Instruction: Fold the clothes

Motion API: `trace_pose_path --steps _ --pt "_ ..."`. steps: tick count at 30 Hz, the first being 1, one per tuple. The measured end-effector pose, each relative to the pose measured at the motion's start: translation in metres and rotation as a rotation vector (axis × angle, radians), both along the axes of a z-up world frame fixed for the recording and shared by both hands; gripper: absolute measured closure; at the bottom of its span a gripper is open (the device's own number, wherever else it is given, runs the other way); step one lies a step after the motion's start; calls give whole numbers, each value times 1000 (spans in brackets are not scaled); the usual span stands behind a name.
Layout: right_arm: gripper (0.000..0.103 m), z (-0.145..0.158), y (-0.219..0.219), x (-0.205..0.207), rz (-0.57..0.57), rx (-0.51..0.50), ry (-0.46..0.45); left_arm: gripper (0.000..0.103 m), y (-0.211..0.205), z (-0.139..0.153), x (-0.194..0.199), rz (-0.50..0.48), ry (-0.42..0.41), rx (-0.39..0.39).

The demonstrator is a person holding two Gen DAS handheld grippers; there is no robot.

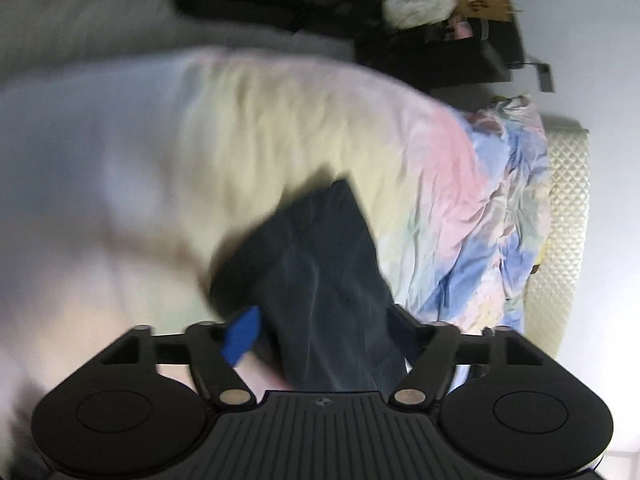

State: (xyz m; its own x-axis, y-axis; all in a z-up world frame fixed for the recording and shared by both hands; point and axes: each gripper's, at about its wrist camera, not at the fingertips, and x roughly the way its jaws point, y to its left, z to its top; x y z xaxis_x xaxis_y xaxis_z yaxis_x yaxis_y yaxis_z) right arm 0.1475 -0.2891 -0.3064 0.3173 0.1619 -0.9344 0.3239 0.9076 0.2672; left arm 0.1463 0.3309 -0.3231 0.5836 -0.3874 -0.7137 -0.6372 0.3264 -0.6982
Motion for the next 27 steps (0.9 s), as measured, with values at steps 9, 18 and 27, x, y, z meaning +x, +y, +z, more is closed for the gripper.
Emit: trace_pose_path --steps 9,18,27 --pt "55 -9 9 11 27 -8 33 24 21 -22 92 -208 22 172" --pt "53 -23 2 12 -6 -12 85 86 -15 -46 159 -533 72 273" --pt "53 -34 1 32 -10 -4 90 95 -16 16 175 -482 -109 393"
